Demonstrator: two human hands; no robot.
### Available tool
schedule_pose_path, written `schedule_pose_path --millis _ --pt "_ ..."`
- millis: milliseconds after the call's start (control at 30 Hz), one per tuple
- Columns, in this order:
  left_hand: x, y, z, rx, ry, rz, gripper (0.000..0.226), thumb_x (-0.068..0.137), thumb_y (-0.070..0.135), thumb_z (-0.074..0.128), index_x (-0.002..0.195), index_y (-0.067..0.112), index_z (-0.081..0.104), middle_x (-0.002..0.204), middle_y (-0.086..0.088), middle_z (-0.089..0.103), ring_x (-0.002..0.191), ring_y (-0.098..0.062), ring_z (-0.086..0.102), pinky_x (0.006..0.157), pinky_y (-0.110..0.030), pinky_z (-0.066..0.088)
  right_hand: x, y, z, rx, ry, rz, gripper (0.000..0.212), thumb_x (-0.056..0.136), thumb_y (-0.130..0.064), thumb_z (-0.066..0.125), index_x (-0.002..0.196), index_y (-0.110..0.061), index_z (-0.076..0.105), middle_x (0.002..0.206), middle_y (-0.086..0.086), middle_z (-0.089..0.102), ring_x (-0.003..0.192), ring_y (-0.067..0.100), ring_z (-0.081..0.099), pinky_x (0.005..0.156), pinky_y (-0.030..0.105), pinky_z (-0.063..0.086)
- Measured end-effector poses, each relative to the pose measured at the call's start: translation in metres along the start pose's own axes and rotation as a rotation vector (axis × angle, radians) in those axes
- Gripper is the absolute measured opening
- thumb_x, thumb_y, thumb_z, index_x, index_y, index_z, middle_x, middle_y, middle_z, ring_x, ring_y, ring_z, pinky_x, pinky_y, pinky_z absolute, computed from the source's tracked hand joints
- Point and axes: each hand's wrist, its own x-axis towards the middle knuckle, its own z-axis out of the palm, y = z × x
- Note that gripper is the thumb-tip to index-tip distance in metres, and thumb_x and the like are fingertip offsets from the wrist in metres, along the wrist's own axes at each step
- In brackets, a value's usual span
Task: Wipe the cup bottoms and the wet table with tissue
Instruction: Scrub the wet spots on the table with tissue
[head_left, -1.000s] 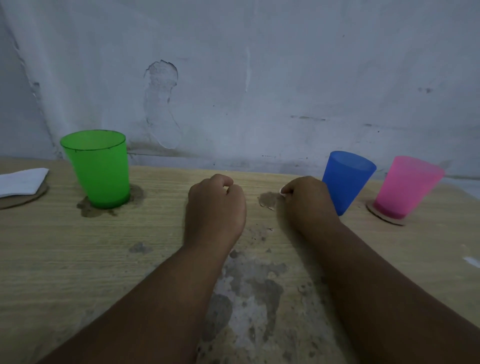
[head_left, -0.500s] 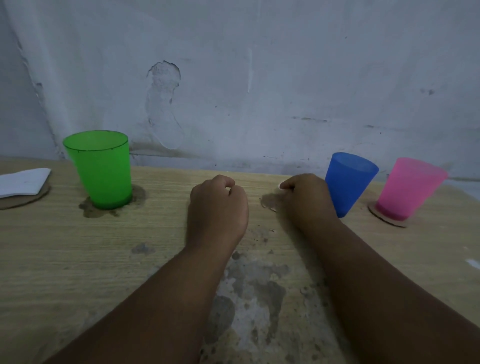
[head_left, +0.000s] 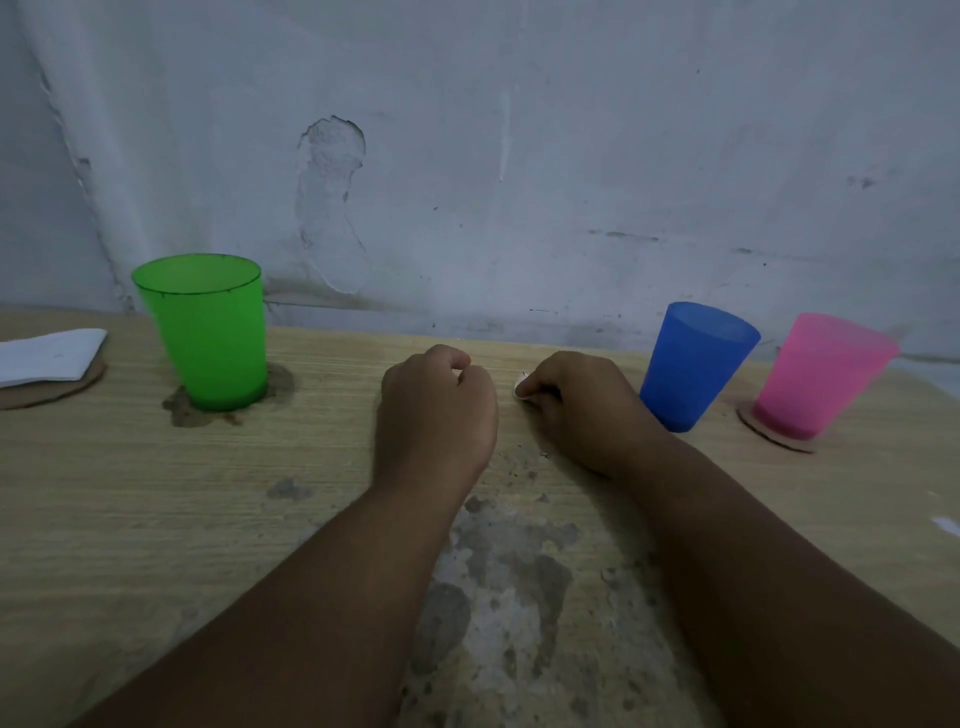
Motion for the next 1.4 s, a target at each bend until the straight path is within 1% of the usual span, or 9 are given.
schedule_pose_path --millis 233,400,600,767,1000,1133,1200,1300,1400 --pt "0.001 -0.001 0.001 -0.003 0.008 0.005 0.05 0.075 0.039 0.04 0.114 0.028 0.07 0.108 -0.004 0.07 0.089 -0.024 0.068 0.082 -0.047 0.059 0.006 0.011 -0.001 0.039 0.138 0.15 0.029 0.095 -0.007 0.055 0.118 -0.014 0.071 0.121 0.002 0.069 0.107 0.016 0.063 0.09 0.02 0.045" --pt "0.0 0.0 0.0 0.003 0.005 0.007 0.053 0.077 0.039 0.039 0.118 0.028 0.069 0.112 -0.003 0.068 0.09 -0.022 0.067 0.084 -0.047 0.058 0.01 -0.001 0.001 -0.058 0.021 0.087 0.028 0.093 -0.008 0.056 0.115 -0.015 0.073 0.116 0.004 0.071 0.103 0.021 0.064 0.096 0.032 0.051" --pt "-0.001 0.0 0.0 0.007 0.019 0.003 0.047 0.078 0.035 0.043 0.115 0.027 0.07 0.11 -0.001 0.069 0.09 -0.021 0.066 0.083 -0.047 0.058 -0.008 0.003 -0.004 0.049 0.041 0.009 0.025 0.096 -0.012 0.057 0.113 -0.018 0.074 0.118 -0.003 0.07 0.106 0.011 0.061 0.088 0.014 0.039" --pt "0.0 0.0 0.0 0.006 0.017 0.001 0.047 0.077 0.037 0.042 0.114 0.027 0.071 0.109 -0.003 0.069 0.088 -0.022 0.067 0.083 -0.046 0.058 -0.004 0.014 -0.007 0.074 0.138 0.166 0.027 0.094 -0.007 0.056 0.115 -0.013 0.072 0.118 0.001 0.07 0.1 0.011 0.062 0.086 0.016 0.042" --pt "0.001 -0.002 0.0 0.009 0.012 0.001 0.047 0.077 0.037 0.041 0.113 0.029 0.069 0.109 -0.002 0.068 0.09 -0.023 0.067 0.083 -0.048 0.058 -0.014 0.003 -0.011 -0.005 -0.03 0.003 0.026 0.098 -0.013 0.055 0.115 -0.019 0.073 0.12 -0.004 0.068 0.107 0.012 0.061 0.086 0.012 0.037" --pt "0.0 -0.002 0.0 0.009 0.013 0.007 0.045 0.079 0.036 0.043 0.114 0.028 0.07 0.111 -0.002 0.068 0.091 -0.022 0.066 0.084 -0.048 0.058 -0.019 0.008 -0.007 0.088 0.074 0.047 0.024 0.096 -0.014 0.057 0.113 -0.018 0.074 0.117 -0.005 0.07 0.095 0.002 0.057 0.08 0.004 0.036" --pt "0.001 -0.002 -0.001 0.009 0.01 0.006 0.046 0.079 0.036 0.042 0.115 0.027 0.07 0.113 -0.002 0.067 0.093 -0.022 0.065 0.085 -0.047 0.058 -0.012 0.015 -0.006 0.105 0.154 0.144 0.027 0.095 -0.009 0.055 0.114 -0.016 0.073 0.116 -0.003 0.071 0.095 0.003 0.059 0.083 0.008 0.039" --pt "0.0 -0.001 0.0 0.01 0.009 0.005 0.048 0.078 0.037 0.041 0.115 0.028 0.07 0.114 -0.002 0.067 0.092 -0.022 0.066 0.085 -0.047 0.058 0.003 0.018 -0.005 0.031 0.03 0.291 0.034 0.093 -0.004 0.054 0.121 -0.013 0.069 0.123 0.004 0.068 0.109 0.018 0.063 0.096 0.023 0.048" --pt "0.001 -0.001 0.0 0.01 0.015 0.007 0.048 0.078 0.038 0.041 0.115 0.029 0.07 0.115 -0.001 0.067 0.092 -0.021 0.066 0.085 -0.046 0.058 0.005 0.007 0.002 0.009 0.079 0.237 0.025 0.09 -0.007 0.054 0.107 -0.014 0.072 0.108 0.009 0.069 0.1 0.025 0.064 0.084 0.032 0.052"
